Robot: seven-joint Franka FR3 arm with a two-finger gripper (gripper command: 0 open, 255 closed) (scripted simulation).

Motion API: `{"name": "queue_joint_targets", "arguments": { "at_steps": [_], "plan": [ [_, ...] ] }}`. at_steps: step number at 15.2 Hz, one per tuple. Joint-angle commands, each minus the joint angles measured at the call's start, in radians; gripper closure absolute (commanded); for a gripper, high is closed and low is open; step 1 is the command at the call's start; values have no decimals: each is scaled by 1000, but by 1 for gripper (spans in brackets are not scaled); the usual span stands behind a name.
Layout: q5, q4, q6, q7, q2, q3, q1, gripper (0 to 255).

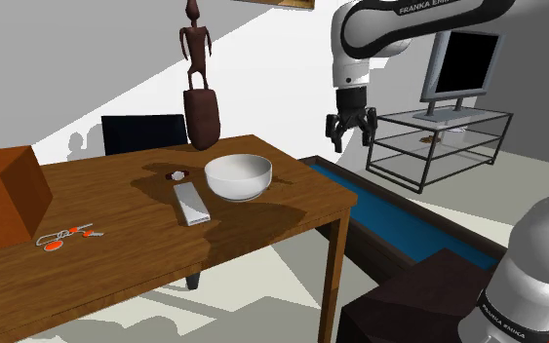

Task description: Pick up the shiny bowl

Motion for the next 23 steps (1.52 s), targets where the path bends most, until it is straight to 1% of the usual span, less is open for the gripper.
{"name": "queue_joint_targets", "arguments": {
  "at_steps": [1, 6, 10, 14, 17, 18, 23],
  "plan": [
    [-1, 75, 0, 38, 78, 26, 9, 0],
    [-26, 268, -12, 126, 273, 77, 36, 0],
    [-62, 457, -45, 195, 443, 107, 71, 0],
    [-109, 694, -107, 257, 633, 125, 125, 0],
    [-151, 931, -185, 294, 801, 129, 184, 0],
    [-153, 948, -192, 296, 813, 127, 189, 0],
    [-148, 848, -112, 294, 792, 126, 177, 0]
  ]
}}
